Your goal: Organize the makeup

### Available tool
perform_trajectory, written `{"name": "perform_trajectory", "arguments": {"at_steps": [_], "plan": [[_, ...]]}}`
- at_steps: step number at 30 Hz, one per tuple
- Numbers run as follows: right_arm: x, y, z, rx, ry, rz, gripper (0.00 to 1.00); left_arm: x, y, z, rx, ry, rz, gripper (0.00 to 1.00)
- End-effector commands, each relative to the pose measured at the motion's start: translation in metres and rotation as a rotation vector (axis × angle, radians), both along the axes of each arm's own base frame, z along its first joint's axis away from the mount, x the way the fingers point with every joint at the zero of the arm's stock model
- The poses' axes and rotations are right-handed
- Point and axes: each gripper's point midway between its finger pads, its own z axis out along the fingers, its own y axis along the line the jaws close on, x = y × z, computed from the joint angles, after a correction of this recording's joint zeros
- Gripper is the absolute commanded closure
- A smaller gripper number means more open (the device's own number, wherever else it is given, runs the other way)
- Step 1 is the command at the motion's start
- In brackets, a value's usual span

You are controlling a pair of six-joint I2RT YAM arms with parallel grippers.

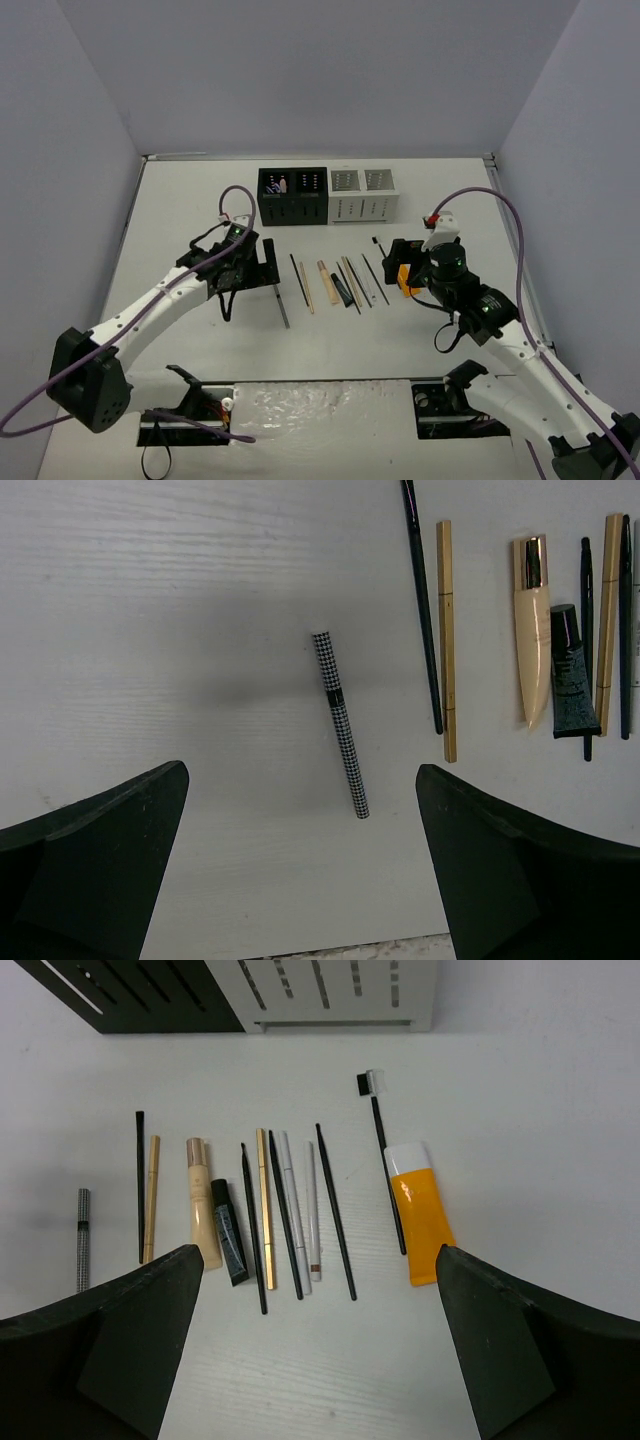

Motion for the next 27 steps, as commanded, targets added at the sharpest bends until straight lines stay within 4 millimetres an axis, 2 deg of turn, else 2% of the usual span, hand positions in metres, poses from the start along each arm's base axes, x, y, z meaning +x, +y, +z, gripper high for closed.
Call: {"name": "perform_trajectory", "arguments": {"at_steps": [1,3,4,9,13,21,27], "plan": [[-0.002,-0.022,0.038,0.027,-0.113,-0.093,0.0,0.02,-0.03,-0.006,-0.036,-0.024,0.069,0.04],[-0.007,-0.028,0.045,0.034,-0.137,-0.105,0.0,0.02,-0.036,-0.018,-0.008,-0.002,0.072,0.05],[-0.009,-0.031,0.049,0.037,-0.149,-0.112,0.0,0.022,-0.041,-0.019,0.0,-0.005,0.072,0.09],[-0.02,-0.039,0.06,0.058,-0.191,-0.119,0.0,0.019,-0.055,-0.048,0.05,0.067,0.065,0.27],[-0.023,-0.041,0.061,0.06,-0.198,-0.12,0.0,0.017,-0.061,-0.065,0.05,0.101,0.064,0.36],[-0.022,-0.038,0.057,0.057,-0.188,-0.108,0.0,0.017,-0.065,-0.088,0.065,0.141,0.073,0.47],[-0.024,-0.039,0.06,0.067,-0.202,-0.112,0.0,0.012,-0.061,-0.1,0.073,0.161,0.097,0.67]]}}
